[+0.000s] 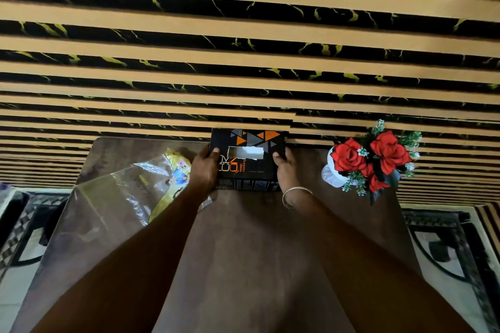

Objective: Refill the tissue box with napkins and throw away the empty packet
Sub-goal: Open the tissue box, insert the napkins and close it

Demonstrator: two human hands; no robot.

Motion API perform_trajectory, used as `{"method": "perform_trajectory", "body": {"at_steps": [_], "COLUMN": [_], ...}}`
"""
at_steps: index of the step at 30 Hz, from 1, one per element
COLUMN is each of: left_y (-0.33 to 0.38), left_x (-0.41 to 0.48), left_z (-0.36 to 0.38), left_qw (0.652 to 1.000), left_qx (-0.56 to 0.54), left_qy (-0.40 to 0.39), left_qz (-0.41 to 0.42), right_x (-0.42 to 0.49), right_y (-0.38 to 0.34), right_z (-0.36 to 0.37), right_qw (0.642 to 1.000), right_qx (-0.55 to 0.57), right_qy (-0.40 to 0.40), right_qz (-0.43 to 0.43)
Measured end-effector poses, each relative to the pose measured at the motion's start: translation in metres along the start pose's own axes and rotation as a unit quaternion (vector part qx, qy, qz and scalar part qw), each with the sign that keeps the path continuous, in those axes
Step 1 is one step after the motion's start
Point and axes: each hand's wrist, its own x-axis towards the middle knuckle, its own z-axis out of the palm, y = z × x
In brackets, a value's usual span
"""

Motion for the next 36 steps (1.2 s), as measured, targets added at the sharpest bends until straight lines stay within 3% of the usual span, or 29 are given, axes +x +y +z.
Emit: {"method": "perform_trajectory", "body": {"at_steps": [13, 36], "left_y": [-0.002, -0.004], "left_x": [0.005, 0.000], "left_z": [0.004, 0.008], "left_qw": [1.000, 1.000], "left_qx": [0.027, 0.005], "left_qy": [-0.002, -0.006], "left_qz": [0.015, 0.019], "right_x": [0.000, -0.013], "right_y": [-0.010, -0.023], "right_z": [0.000, -0.004], "right_qw": [0.999, 0.997], "right_qx": [-0.037, -0.071], "right_qy": [-0.004, -0.021], "right_qz": [-0.033, -0.007]}}
